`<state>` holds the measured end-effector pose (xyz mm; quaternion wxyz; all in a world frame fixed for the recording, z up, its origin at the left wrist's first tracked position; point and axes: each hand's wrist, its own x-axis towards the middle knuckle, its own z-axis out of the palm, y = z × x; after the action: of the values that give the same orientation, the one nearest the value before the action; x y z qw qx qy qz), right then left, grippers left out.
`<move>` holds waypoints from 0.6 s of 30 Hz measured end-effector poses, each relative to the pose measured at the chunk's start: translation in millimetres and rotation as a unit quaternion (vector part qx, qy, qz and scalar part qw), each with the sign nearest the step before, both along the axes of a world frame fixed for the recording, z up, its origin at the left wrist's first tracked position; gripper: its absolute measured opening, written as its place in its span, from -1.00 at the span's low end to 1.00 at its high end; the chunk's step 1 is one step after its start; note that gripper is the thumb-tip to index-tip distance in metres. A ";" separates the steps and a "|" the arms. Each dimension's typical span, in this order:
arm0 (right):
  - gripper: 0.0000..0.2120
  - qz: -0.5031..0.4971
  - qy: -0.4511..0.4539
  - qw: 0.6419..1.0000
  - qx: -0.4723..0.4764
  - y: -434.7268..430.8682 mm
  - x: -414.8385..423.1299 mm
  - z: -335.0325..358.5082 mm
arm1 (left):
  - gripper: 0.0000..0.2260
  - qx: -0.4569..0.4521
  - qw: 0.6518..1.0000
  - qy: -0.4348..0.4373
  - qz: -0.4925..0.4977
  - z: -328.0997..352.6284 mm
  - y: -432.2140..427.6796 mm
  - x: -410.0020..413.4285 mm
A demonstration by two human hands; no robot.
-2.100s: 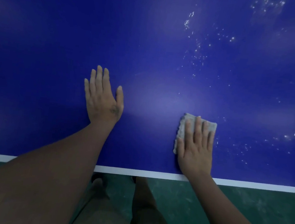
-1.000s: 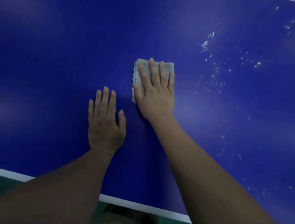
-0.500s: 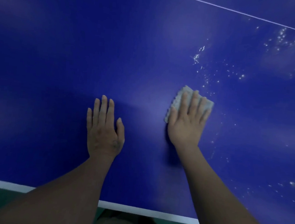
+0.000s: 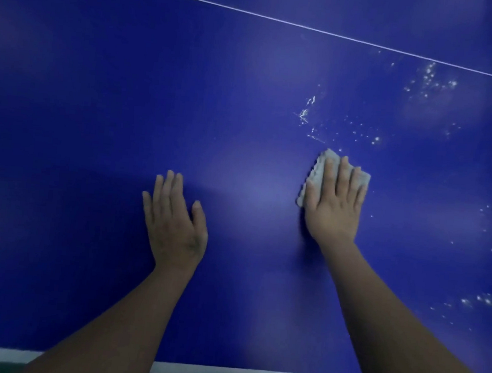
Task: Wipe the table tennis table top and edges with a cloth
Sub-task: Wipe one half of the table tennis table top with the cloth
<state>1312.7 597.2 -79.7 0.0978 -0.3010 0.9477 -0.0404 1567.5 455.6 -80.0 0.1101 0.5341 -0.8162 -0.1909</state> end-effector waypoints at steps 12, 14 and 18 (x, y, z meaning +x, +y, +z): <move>-0.36 0.207 0.035 0.975 -0.080 -154.3 11.1 -10.2 | -0.42 -0.053 0.995 -0.075 0.029 -18.3 -51.6 -103.1; -0.37 0.218 0.036 0.971 -0.091 -157.2 -5.8 -13.9 | -0.39 -0.063 0.992 -0.106 0.024 -20.3 -52.0 -103.7; -0.36 0.135 0.036 0.987 -0.074 -116.3 -52.5 -16.6 | -0.37 -0.070 0.988 -0.135 0.020 -20.4 -50.3 -108.0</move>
<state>1260.1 480.9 -96.4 0.0459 -0.4339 0.8957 -0.0859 1459.5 405.3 -100.4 0.0397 0.5620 -0.8242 -0.0571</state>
